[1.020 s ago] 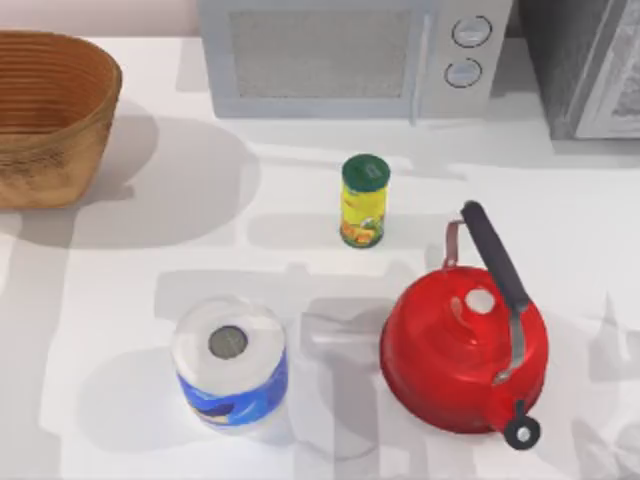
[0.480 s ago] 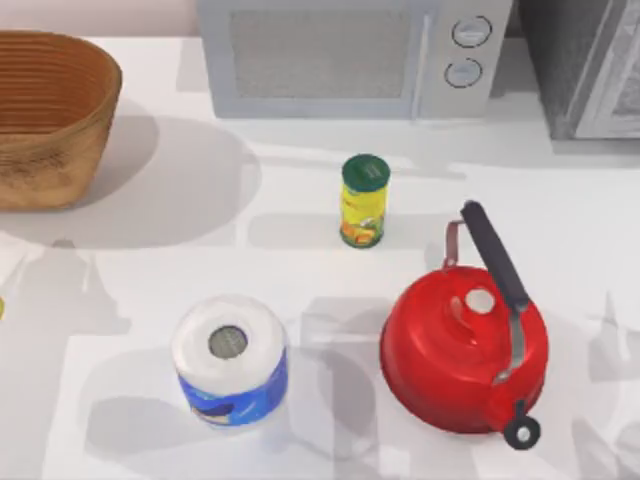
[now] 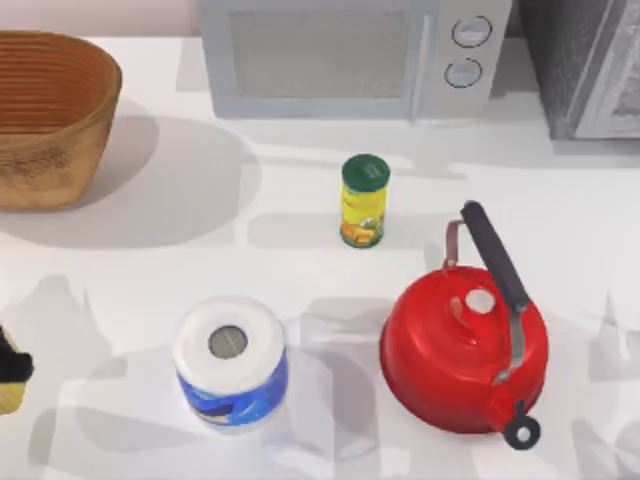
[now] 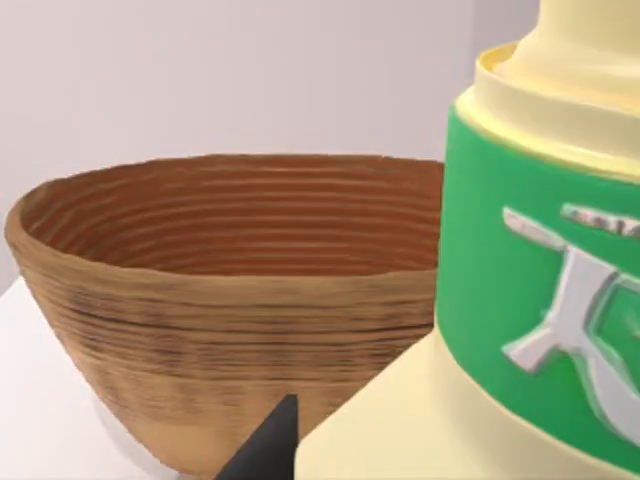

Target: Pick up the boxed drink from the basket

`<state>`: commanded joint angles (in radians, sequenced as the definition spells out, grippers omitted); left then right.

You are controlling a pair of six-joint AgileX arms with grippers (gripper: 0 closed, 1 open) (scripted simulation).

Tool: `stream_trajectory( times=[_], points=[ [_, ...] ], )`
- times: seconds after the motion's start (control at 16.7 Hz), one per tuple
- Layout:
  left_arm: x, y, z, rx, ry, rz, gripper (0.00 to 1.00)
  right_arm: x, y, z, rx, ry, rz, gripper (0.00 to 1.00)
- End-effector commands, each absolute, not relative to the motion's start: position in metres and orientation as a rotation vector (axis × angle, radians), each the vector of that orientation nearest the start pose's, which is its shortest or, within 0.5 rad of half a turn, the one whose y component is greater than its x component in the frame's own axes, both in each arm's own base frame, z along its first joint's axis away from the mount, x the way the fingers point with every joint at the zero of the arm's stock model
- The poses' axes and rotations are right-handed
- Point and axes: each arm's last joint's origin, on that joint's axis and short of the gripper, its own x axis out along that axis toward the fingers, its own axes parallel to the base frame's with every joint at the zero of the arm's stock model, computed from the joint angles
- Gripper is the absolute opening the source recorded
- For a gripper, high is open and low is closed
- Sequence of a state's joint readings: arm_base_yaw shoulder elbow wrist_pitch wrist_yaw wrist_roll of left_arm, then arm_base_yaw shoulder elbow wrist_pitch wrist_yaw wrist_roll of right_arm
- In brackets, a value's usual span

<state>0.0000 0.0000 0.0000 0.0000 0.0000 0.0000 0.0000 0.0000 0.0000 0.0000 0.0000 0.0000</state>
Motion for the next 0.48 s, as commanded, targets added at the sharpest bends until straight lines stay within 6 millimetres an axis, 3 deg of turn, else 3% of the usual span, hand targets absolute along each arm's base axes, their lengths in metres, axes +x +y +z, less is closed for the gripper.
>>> stream_trajectory(
  times=[0.48],
  points=[
    [0.1108, -0.0049, 0.1671, -0.009, 0.023, 0.042, 0.00, 0.1057, -0.0012, 0.1600, 0.000, 0.000, 0.000, 1.00]
  ],
)
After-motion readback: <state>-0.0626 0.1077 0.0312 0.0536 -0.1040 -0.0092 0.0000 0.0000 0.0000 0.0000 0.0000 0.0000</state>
